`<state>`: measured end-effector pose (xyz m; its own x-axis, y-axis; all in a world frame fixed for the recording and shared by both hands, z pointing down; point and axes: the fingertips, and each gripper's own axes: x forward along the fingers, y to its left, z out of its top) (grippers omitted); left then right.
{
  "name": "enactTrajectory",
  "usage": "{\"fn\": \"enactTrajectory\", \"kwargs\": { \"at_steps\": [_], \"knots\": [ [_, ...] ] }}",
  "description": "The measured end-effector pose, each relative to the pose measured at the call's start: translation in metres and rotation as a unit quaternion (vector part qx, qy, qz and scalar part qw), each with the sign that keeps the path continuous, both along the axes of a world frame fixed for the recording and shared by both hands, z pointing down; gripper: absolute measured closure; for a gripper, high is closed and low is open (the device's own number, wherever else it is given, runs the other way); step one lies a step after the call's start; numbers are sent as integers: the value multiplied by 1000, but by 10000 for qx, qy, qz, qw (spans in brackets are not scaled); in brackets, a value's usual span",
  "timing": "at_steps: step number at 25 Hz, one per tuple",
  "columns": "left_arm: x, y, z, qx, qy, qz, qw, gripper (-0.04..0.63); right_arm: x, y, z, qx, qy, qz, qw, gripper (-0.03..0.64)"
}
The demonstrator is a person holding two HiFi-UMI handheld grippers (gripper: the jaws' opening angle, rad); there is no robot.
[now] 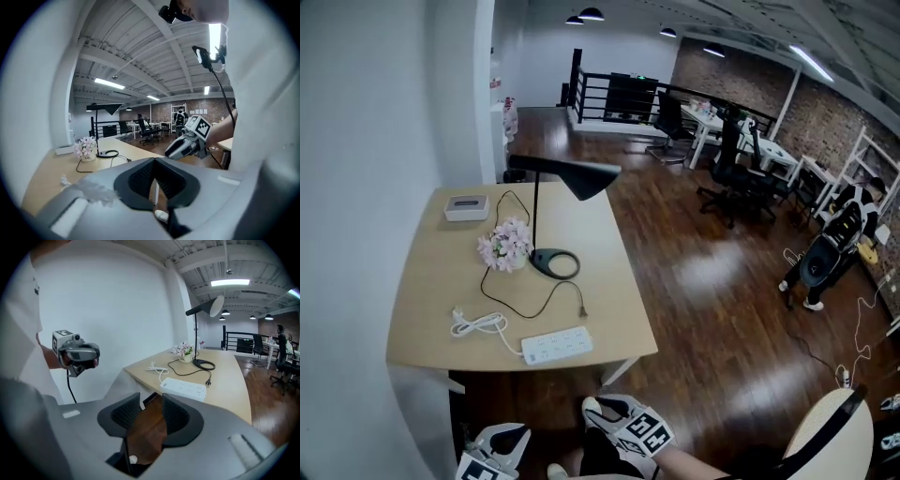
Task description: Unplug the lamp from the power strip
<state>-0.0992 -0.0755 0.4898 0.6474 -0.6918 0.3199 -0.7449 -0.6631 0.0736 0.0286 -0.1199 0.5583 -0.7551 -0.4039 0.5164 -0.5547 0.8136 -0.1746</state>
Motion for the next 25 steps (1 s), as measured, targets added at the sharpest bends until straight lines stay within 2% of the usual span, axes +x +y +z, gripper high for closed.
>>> {"fn": "enactTrajectory", "kwargs": {
  "at_steps": [5, 11, 15, 18, 21, 25],
  "knots": [
    [-9, 80, -17, 130, 337, 83, 9993, 591, 15, 88, -42, 376, 56, 70, 9993, 462],
    [2, 143, -27, 374, 223, 117, 9990, 591, 38, 150, -66, 727, -18, 75, 9973, 462],
    [24, 193, -32, 382, 208, 23, 9991, 591, 60, 203, -84, 936, -152, -18, 9955, 462],
    [54, 236, -41, 365, 223, -37, 9991, 591, 92, 251, -94, 985, -146, -123, 9950, 462],
    [84, 275, -45, 340, 159, 1, 9993, 591, 117, 290, -91, 861, -221, -193, 9959, 462],
    [117, 329, -44, 134, 125, 40, 9998, 591, 129, 340, -84, 672, -358, -331, 9965, 463]
  ]
}}
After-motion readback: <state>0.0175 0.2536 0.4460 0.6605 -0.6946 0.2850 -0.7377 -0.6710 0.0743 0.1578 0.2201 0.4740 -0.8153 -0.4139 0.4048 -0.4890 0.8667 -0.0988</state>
